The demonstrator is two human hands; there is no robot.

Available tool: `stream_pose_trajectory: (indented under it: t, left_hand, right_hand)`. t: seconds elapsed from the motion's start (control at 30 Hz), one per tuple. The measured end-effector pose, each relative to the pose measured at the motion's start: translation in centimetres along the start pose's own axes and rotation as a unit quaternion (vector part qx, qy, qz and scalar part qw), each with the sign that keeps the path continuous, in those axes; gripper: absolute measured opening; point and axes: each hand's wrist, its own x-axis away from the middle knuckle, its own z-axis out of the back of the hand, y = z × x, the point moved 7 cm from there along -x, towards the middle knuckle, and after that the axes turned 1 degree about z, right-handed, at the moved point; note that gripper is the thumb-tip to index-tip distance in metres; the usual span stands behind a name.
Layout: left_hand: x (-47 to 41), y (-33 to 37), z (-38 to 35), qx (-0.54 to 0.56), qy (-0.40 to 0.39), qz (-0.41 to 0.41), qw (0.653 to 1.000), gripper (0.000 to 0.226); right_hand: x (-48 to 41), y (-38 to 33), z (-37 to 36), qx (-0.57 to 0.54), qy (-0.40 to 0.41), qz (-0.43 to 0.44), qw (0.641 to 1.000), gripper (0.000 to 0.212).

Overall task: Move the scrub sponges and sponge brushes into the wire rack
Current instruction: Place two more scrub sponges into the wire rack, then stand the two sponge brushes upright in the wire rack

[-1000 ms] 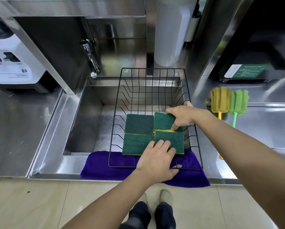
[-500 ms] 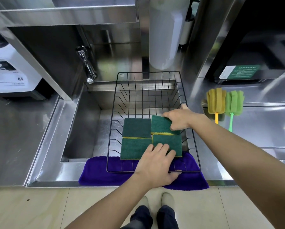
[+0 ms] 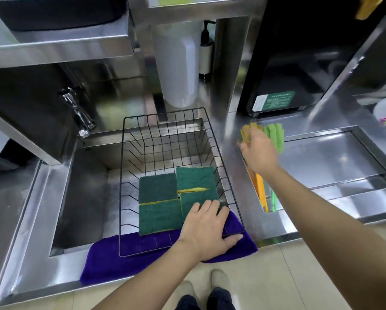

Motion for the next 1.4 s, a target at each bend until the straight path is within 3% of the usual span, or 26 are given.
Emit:
stream_pose_trajectory:
  t: [0.13,0.33,0.5,0.63,0.73,0.9,1.07,1.4]
  left_hand:
    - [-0.4,0.5,0.0,-0.001,-0.001,-0.008,1.0,0.067]
    - [-0.5,0.5,0.0,-0.001,-0.006,-0.004,1.0,0.06]
    - [-0.3,0.4,0.3,0.015,0.018,-0.005,1.0,0.065]
    - [0.3,-0.4,0.3,0.016,0.019,0.006,1.0,0.067]
    - [0.7,-1.1,0.3,0.02,0.019,0.011,1.0,0.069]
    - [1.5,-3.0,1.0,0.042,0.057,0.043,0.997,0.07]
    - [2.4,-6.6,1.8,0.019,0.035,0.106,0.994,0.075]
    - [4.4,-9.4,1.4,0.049,0.059,0.152,0.985,0.071]
  right_hand:
    - [1.5,4.3,-0.2,0.021,-0.035,-0.103,0.994,0.032]
    - [2.6,5.4,-1.6,0.088,-0.081,-0.128,0.985,0.031]
    - [3.5,6.7,-4.4,0.073,-0.16,-0.176,0.969,0.031]
    - [3.7,7.2,-4.7,0.053,-0.151,-0.182,0.97,0.03]
    - [3.4,6.3,-3.3,0.028,-0.104,-0.185,0.977,0.046]
    - [1.7,3.1,-0.7,-0.012,-0.027,-0.154,0.988,0.025]
    - [-0.1,-1.7,0.1,-0.096,0.012,-0.077,0.992,0.017]
    - [-0.7,-12.1,-3.9,-0.249,-0.041,0.022,0.967,0.005]
